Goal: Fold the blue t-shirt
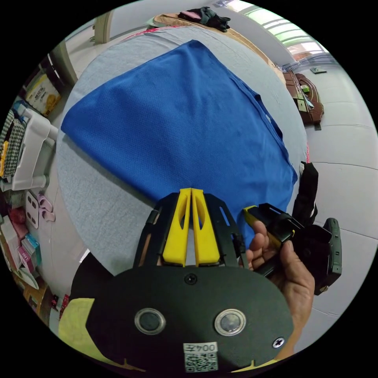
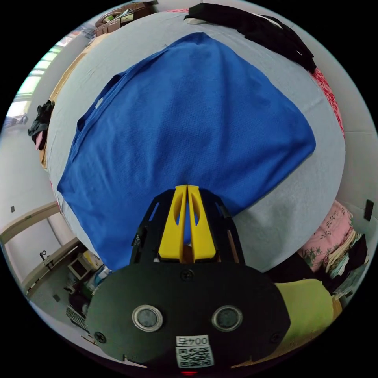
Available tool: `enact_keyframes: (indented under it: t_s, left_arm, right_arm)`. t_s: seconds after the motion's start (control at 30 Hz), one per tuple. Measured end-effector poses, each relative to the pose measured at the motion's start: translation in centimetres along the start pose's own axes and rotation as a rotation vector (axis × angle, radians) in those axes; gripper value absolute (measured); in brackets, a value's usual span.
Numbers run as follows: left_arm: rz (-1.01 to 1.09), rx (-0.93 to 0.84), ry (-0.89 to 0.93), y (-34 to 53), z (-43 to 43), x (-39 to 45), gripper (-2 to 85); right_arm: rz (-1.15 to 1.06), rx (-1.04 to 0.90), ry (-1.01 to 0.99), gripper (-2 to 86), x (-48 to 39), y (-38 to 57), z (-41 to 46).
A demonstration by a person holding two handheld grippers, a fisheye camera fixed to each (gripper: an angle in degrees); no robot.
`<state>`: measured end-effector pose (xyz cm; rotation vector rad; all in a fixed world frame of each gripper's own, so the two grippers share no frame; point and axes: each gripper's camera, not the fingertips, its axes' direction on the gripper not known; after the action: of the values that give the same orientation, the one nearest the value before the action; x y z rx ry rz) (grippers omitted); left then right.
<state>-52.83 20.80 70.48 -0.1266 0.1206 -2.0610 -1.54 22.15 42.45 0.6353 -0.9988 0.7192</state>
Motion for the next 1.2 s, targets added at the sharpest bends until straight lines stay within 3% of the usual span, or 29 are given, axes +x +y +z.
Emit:
enact_keyframes:
  t_s: [0.73,1.0,1.2]
  left_arm:
    - [-0.114,-0.1,0.054,0.4,1.9,0.5,0.2]
    - [0.086,-0.121,-0.119,0.4,2.6,4.1,0.4]
    - [0.173,-0.12,-0.122,-0.2,2.3,5.3,0.7]
  right_arm:
    - [0.057,0.009,0.126,-0.8,-3.0,0.5,2.1]
    - [0.032,0.011,0.178,-0.8,-3.9,0.0,2.7]
    - [-0.001,-0.048,0.121,-0.8,-2.6,-1.5,2.8]
